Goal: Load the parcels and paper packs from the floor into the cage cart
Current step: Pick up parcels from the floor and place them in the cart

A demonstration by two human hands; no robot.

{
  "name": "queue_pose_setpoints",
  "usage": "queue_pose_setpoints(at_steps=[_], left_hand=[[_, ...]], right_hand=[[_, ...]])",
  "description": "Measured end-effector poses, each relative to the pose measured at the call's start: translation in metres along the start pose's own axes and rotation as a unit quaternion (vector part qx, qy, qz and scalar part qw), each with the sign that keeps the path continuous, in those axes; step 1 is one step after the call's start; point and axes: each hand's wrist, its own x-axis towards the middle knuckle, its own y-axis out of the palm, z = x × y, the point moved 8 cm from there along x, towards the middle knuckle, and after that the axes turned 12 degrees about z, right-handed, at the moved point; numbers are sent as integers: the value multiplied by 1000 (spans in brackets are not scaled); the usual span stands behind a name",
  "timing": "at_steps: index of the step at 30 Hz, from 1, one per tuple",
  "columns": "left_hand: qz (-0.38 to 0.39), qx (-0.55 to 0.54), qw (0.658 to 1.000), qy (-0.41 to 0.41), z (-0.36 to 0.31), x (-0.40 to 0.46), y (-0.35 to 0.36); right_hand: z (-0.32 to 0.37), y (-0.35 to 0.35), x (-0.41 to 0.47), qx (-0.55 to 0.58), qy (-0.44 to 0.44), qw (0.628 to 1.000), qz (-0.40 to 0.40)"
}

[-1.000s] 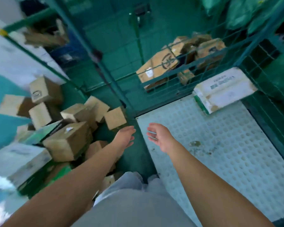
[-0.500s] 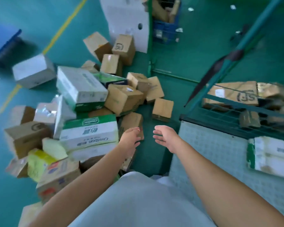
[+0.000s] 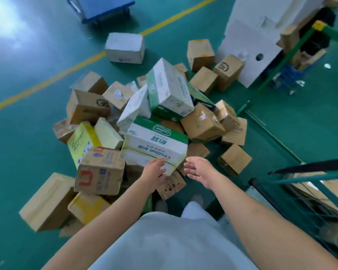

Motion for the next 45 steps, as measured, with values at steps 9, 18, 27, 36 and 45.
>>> queue_pose_setpoints(at_steps=[9,18,27,36,45], left_hand=[[-97,-48,994,-17,-21,21,-46],[-171,-18,984,-53,-47,114,-82],[-226,53,972,-36,-79,214,-125],[-300,117,947,-13,-98,256,-164],[-300,131,944,-43,-94,271,-212]], right_hand=[[21,8,69,-61,77,994,48],[24,-24,162,-77,162,983,49],[3,-55,250,-82,216,973,23],[-16,-57,293,-45,249,967,21],[-25,-37,298,-8,224,975,8]])
